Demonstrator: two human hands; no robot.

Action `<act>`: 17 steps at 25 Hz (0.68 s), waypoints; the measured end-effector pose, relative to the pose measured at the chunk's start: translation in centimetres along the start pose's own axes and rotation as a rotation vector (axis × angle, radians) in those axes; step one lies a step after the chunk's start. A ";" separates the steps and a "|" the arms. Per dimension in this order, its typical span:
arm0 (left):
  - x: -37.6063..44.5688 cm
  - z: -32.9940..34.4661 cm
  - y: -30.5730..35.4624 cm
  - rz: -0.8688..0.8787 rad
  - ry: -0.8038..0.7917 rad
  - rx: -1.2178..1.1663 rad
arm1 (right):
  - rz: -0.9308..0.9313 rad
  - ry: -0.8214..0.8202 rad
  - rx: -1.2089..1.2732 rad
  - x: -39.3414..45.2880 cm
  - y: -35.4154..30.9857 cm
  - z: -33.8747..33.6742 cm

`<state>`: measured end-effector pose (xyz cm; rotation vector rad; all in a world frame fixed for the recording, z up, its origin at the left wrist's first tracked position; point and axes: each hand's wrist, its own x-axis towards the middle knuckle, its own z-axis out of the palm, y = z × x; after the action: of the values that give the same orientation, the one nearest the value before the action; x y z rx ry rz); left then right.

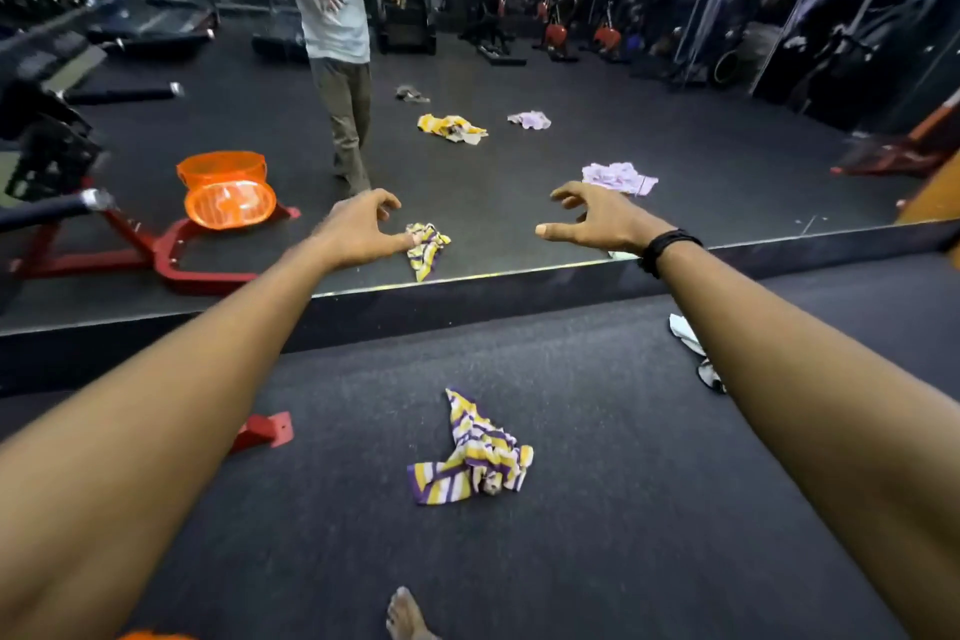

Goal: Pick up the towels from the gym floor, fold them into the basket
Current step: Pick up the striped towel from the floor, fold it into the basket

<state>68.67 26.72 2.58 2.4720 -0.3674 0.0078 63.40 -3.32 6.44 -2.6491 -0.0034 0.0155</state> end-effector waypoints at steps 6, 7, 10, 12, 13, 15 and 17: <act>10.6 6.2 -8.6 -0.150 -0.084 -0.019 | 0.055 -0.190 -0.059 14.3 3.9 7.7; 11.8 7.1 -9.8 -0.166 -0.106 -0.009 | 0.057 -0.203 -0.069 16.0 4.6 9.0; 15.7 10.9 -14.5 -0.262 -0.164 -0.022 | 0.094 -0.275 -0.059 21.3 8.0 14.8; 17.1 14.4 -17.9 -0.311 -0.231 -0.008 | 0.134 -0.349 -0.065 23.5 11.0 19.8; 17.7 16.5 -19.8 -0.331 -0.261 -0.006 | 0.153 -0.384 -0.076 24.6 12.8 22.8; 18.5 20.5 -23.5 -0.367 -0.308 -0.023 | 0.188 -0.452 -0.097 26.0 16.1 28.4; 19.7 25.3 -27.7 -0.409 -0.333 -0.023 | 0.216 -0.523 -0.122 27.6 20.2 35.0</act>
<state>92.81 27.66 -32.23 2.4798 0.0081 -0.5779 90.59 -4.44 -34.22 -2.6721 0.1104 0.7982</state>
